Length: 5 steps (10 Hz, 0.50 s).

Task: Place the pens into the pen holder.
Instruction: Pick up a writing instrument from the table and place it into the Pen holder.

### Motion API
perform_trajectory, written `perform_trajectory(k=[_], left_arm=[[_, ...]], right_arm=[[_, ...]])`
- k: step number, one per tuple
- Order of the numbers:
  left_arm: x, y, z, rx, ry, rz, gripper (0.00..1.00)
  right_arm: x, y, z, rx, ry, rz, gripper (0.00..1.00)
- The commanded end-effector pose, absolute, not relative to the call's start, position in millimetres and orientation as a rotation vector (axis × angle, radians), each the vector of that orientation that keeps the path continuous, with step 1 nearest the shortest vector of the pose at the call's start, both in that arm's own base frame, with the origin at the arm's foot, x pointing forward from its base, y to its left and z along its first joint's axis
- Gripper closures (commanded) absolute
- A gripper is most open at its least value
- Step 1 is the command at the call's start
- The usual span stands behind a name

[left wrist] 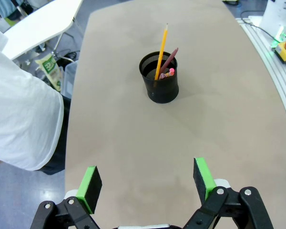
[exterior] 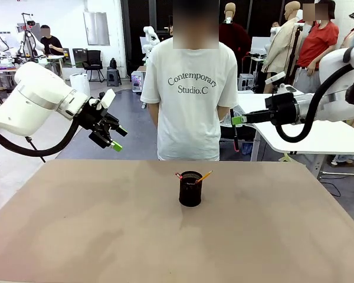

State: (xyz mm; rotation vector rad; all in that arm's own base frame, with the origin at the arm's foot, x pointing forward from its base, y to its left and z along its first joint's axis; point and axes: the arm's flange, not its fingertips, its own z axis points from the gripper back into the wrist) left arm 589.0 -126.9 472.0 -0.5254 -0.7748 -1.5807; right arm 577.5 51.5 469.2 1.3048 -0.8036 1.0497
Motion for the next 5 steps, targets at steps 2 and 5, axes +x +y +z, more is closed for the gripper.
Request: perform_trajectory(k=[2, 5], left_arm=[[588.3, -126.7, 472.5, -0.515, -0.771, -1.584, 0.00], [588.3, -126.7, 472.5, -0.515, -0.771, -1.584, 0.00]], right_arm=[[564.6, 51.0, 470.6, 1.336, -0.978, 1.040, 1.00], [573.9, 50.0, 470.4, 1.319, -0.861, 1.073, 1.00]])
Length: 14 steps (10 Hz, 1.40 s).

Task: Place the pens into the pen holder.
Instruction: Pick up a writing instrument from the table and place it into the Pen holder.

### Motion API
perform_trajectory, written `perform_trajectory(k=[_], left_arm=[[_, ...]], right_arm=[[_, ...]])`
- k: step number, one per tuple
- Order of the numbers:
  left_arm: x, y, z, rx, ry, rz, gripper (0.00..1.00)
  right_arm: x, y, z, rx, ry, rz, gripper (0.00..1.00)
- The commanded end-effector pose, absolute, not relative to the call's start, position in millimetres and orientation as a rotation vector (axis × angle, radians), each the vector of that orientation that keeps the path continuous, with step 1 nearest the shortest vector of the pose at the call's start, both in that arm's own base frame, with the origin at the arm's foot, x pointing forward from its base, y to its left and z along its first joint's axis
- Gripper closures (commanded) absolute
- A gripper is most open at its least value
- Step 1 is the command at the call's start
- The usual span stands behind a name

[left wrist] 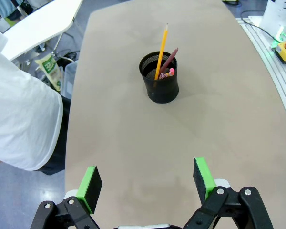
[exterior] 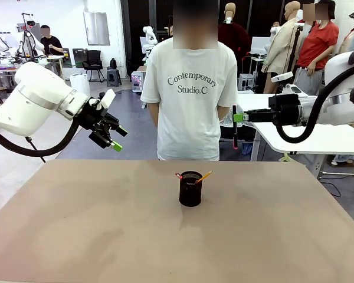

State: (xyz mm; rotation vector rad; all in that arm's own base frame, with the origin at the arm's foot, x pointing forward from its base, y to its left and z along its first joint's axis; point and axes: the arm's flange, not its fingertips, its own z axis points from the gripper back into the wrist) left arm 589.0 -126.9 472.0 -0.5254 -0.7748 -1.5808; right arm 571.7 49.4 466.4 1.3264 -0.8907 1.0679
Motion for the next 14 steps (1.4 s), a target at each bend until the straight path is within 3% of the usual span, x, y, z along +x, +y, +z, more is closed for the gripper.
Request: perform_trajectory(k=[1, 4, 8, 12, 14], left_arm=[[588.3, -126.7, 472.5, -0.515, -0.771, -1.584, 0.00], [588.3, -126.7, 472.5, -0.515, -0.771, -1.584, 0.00], [588.3, -126.7, 472.5, -0.515, -0.771, -1.584, 0.00], [588.3, -126.7, 472.5, -0.515, -0.771, -1.584, 0.00], [588.3, -126.7, 472.5, -0.515, -0.771, -1.584, 0.00]], right_arm=[[573.9, 50.0, 470.4, 1.319, -0.861, 1.073, 1.00], [571.4, 50.3, 465.0, 1.326, -0.883, 1.072, 1.00], [599.0, 93.6, 429.3, 1.357, -0.902, 1.338, 1.00], [603.4, 138.5, 409.0, 1.273, -1.116, 1.494, 1.00], [604.2, 161.1, 395.7, 1.288, -1.131, 1.492, 1.00]])
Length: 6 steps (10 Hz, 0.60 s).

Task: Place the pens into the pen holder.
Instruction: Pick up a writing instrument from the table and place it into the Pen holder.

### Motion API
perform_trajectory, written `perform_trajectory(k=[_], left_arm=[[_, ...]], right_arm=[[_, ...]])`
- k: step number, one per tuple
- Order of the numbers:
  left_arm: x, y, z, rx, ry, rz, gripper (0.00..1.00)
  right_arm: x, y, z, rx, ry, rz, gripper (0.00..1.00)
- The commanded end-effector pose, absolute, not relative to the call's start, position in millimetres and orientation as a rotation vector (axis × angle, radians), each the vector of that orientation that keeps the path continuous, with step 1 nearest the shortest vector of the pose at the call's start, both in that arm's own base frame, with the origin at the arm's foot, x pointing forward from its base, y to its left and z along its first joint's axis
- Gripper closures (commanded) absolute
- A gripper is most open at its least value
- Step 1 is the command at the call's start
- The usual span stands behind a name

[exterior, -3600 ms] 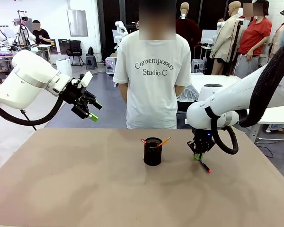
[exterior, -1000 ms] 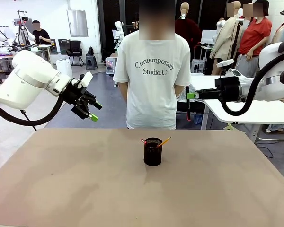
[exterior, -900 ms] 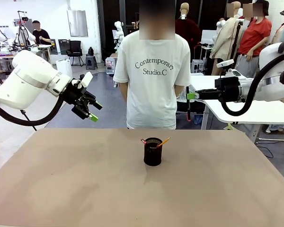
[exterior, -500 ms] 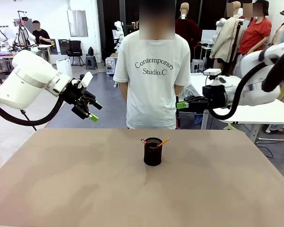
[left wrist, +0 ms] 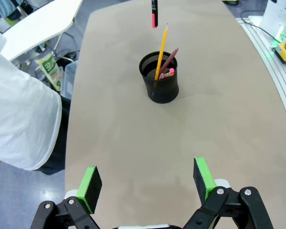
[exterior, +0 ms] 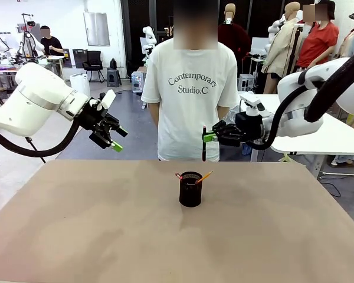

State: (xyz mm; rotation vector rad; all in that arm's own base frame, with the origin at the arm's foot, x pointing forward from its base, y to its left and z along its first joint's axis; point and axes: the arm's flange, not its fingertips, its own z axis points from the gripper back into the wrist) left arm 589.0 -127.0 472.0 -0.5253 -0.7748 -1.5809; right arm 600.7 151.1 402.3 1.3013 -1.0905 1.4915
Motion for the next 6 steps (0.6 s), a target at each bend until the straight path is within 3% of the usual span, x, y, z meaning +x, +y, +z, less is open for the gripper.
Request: perform_trajectory(k=[1, 6], left_arm=[[588.3, -126.7, 472.5, -0.515, -0.771, -1.584, 0.00], [588.3, -126.7, 472.5, -0.515, -0.771, -1.584, 0.00]], right_arm=[[616.2, 168.9, 390.3, 1.263, -1.155, 1.501, 1.00], [610.4, 180.9, 364.6, 1.278, -1.112, 1.484, 1.00]])
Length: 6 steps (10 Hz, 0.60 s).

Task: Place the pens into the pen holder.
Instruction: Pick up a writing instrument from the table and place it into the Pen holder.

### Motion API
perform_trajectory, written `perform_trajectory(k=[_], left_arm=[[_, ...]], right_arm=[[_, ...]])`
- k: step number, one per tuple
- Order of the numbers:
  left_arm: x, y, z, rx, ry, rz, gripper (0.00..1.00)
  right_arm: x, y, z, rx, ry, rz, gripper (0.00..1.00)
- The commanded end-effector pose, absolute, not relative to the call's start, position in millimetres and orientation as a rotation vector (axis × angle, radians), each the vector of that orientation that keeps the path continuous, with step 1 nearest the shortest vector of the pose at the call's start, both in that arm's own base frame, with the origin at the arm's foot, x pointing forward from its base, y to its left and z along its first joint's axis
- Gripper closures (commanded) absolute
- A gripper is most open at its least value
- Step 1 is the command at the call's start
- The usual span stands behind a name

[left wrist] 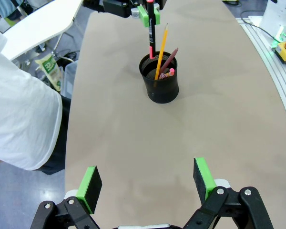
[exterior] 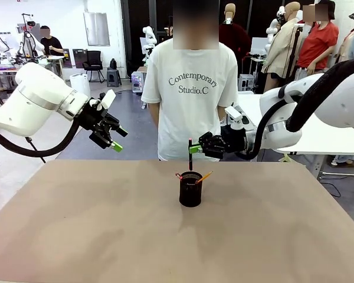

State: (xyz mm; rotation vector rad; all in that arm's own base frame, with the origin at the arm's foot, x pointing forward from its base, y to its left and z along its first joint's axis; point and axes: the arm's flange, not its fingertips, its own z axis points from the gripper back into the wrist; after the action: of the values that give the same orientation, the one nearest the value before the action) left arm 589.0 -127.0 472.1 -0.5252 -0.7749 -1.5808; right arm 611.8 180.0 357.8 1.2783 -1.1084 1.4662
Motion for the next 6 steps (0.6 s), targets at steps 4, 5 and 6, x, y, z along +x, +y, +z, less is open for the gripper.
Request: perform_trajectory(k=[4, 5, 6], left_arm=[[588.3, -126.7, 472.5, -0.515, -0.771, -1.584, 0.00], [588.3, -126.7, 472.5, -0.515, -0.771, -1.584, 0.00], [588.3, -126.7, 472.5, -0.515, -0.771, -1.584, 0.00]], right_arm=[[612.6, 175.3, 346.4, 1.370, -1.078, 1.444, 1.00], [615.3, 172.2, 336.9, 1.380, -1.058, 1.429, 1.00], [619.7, 171.3, 329.8, 1.387, -1.048, 1.421, 1.00]])
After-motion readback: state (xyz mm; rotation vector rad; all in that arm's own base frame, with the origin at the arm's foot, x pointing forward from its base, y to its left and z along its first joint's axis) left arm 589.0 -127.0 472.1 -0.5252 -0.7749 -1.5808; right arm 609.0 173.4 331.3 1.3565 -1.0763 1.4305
